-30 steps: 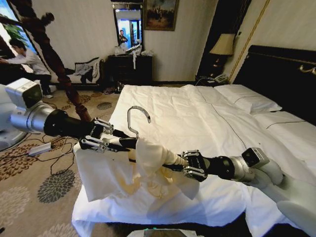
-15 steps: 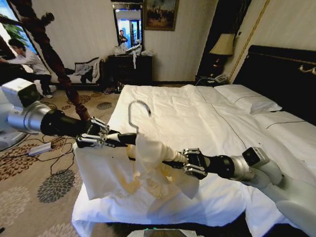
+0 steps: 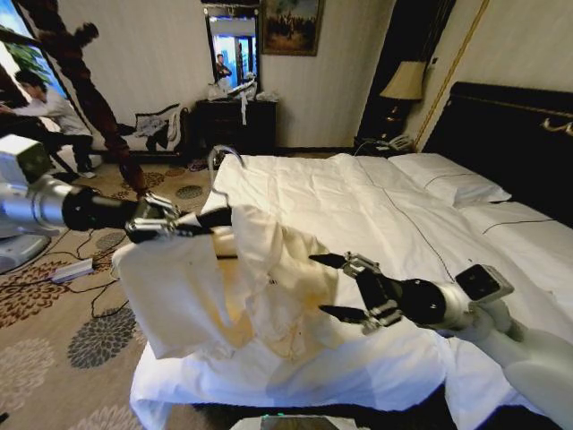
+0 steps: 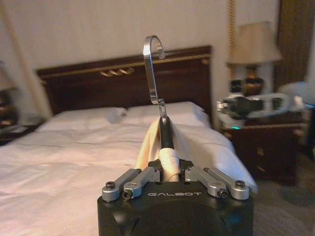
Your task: Pick up the clothes from the bed and hang them on the clothes hanger.
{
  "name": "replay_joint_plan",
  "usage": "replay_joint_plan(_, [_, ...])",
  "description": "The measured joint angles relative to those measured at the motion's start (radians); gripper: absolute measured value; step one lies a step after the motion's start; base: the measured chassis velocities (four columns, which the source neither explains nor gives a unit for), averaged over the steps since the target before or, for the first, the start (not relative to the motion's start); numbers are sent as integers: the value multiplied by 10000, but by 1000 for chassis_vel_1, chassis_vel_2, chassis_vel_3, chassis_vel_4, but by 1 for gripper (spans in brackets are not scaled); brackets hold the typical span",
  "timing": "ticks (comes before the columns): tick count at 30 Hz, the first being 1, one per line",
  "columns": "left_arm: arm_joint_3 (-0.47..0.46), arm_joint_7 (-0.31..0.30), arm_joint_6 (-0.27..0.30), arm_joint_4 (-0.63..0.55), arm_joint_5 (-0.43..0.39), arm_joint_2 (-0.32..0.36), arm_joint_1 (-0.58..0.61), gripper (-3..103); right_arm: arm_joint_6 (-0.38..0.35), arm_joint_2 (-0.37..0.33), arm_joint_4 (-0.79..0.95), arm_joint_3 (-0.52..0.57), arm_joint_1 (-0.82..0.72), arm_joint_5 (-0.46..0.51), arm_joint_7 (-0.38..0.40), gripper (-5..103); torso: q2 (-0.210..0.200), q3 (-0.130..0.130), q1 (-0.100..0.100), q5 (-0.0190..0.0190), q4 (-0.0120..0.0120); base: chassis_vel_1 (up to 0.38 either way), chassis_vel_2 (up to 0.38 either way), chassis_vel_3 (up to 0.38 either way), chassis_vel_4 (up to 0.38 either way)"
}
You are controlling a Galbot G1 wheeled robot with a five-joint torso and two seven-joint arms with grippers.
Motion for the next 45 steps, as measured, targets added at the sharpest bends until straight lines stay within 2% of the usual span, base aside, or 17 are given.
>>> replay_joint_plan(2, [-1, -385, -17, 347, -160, -372, -96, 15, 35, 57, -22, 33, 89, 163, 379, 97, 0, 0, 0, -1, 0, 0, 0, 0, 0])
replay_joint_plan(4, [-21, -661, -93, 701, -261, -599, -191, 15, 45, 76, -95, 81, 157, 190, 561, 100, 0, 0, 0, -1, 0, 0, 0, 0, 0])
replay_joint_plan(9, [-84, -1022, -157, 1311, -424, -687, -299, 15, 55, 91, -196, 110, 180, 169, 801, 100, 0, 0, 0, -2, 0, 0, 0, 0, 0])
replay_joint_plan(11, [-205, -1579, -194, 2099, -589, -548, -372, 15, 56, 128, -264, 110, 179, 7, 924, 100, 0, 0, 1, -2, -1, 0, 0, 0, 0])
replay_joint_plan(12, [-205, -1579, -194, 2099, -589, -548, -372, 15, 56, 128, -264, 110, 179, 7, 924, 100, 0, 0, 1, -2, -1, 0, 0, 0, 0])
replay_joint_plan(13, [-302, -2089, -201, 2627, -820, -329, -395, 15, 56, 172, -293, 110, 178, -92, 943, 100, 0, 0, 0, -1, 1, 0, 0, 0, 0])
replay_joint_plan(16, [-449, -2679, -112, 3342, -1128, 94, -406, 15, 55, 252, -349, 125, 165, -198, 964, 100, 0, 0, 0, 0, 0, 0, 0, 0, 0])
replay_joint_plan(21, [-628, -3199, 145, 4102, -1145, 551, -370, 15, 56, 351, -366, 167, 128, -330, 965, 100, 0, 0, 0, 0, -1, 0, 0, 0, 0])
replay_joint_plan(26, [-958, -4183, 595, 5404, -1277, 1200, -140, 15, 56, 562, -348, 241, 11, -623, 925, 100, 0, 0, 0, 1, 0, 0, 0, 0, 0])
replay_joint_plan(32, [-1124, -4895, 603, 6109, -1727, 1162, 30, 15, 58, 881, -428, 258, 44, -806, 885, 100, 0, -1, 0, 3, -1, 0, 0, 0, 0])
replay_joint_plan(35, [-978, -5026, 595, 6167, -1616, 663, -87, 15, 57, 1245, -594, 267, 114, -948, 754, 100, 0, 0, 0, 1, 1, 0, 0, 0, 0])
replay_joint_plan(37, [-744, -5246, 587, 5795, -1387, -154, -346, 15, 59, 1657, -829, 216, 180, -1079, 636, 100, 0, 0, 0, -2, 3, 0, 0, 0, 0])
replay_joint_plan(38, [-744, -5246, 587, 5795, -1387, -154, -346, 15, 59, 1657, -829, 216, 180, -1079, 636, 100, 0, 0, 0, -2, 3, 0, 0, 0, 0])
replay_joint_plan(40, [-596, -5515, 498, 5442, -1172, -825, -511, 15, 60, 1964, -1019, 133, 274, -1229, 521, 100, 0, 0, 0, -4, 0, 0, 0, 0, 0])
replay_joint_plan(41, [-464, -5835, 393, 5129, -930, -1454, -628, 15, 62, 2235, -1175, 56, 353, -1353, 420, 100, 0, 0, 0, 0, -2, 0, 0, 0, 0])
replay_joint_plan(43, [-206, -6293, 253, 4900, -428, -2291, -781, 15, 61, 2591, -1386, -51, 398, -1511, 301, 100, -1, 1, 1, -6, -5, 0, 0, 0, 0])
replay_joint_plan(45, [11, -6468, 220, 4905, -221, -2564, -931, 15, 62, 2699, -1486, -90, 392, -1585, 248, 100, -2, 1, 1, -5, -4, 0, 0, 0, 0])
